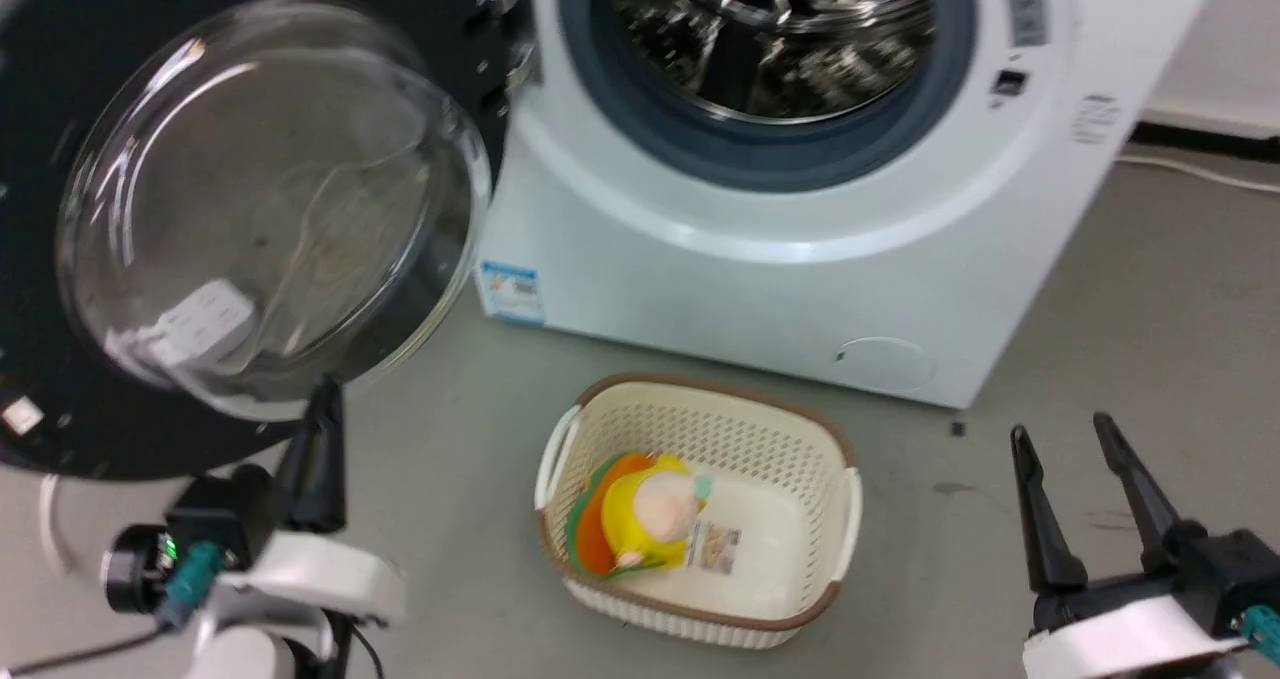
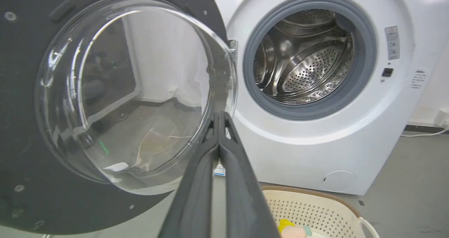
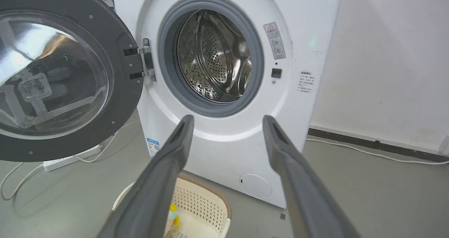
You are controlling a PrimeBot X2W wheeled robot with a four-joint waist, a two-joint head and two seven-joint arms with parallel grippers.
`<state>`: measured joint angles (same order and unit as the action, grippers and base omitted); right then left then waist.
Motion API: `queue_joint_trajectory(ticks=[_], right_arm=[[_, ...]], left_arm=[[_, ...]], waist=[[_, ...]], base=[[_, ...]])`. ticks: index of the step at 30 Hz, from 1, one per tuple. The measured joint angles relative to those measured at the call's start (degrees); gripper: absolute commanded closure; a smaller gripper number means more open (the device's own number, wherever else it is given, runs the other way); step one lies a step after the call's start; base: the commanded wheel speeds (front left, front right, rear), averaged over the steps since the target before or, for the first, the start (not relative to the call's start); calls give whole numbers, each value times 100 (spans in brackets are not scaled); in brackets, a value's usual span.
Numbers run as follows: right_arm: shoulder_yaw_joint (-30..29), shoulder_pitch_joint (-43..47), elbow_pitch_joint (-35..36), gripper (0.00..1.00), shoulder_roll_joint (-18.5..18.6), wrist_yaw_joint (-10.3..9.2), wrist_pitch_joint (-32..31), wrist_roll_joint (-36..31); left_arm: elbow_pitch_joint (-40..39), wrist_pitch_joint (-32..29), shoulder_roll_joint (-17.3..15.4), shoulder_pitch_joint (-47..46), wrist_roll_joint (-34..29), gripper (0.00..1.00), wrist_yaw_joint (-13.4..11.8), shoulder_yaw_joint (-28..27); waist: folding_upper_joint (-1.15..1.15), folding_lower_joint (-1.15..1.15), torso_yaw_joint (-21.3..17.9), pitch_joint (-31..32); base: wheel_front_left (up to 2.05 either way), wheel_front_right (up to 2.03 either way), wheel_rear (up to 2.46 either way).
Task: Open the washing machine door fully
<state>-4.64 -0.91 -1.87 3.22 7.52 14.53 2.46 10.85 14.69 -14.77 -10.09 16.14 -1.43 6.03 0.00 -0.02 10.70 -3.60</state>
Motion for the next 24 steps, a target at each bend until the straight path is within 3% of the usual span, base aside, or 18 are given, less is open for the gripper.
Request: queue_joint_trajectory(ticks=[12, 14, 24], right_arm=[[4, 518, -108, 0, -8, 0, 21, 275], [36, 570, -158, 0, -9, 0, 21, 288], [114, 632, -318, 0, -10, 0, 21, 389]], left_arm=[[-666, 0, 380, 1011, -598, 100, -109, 401], [-655, 0, 430, 1107, -650, 0, -152, 417], [-250, 0, 549, 1308, -738, 0, -193, 499]], waist=[[0, 1, -769, 498], [0, 1, -843, 528], [0, 2, -941, 559]], base=[[0, 0, 0], [0, 0, 0], [0, 0, 0]])
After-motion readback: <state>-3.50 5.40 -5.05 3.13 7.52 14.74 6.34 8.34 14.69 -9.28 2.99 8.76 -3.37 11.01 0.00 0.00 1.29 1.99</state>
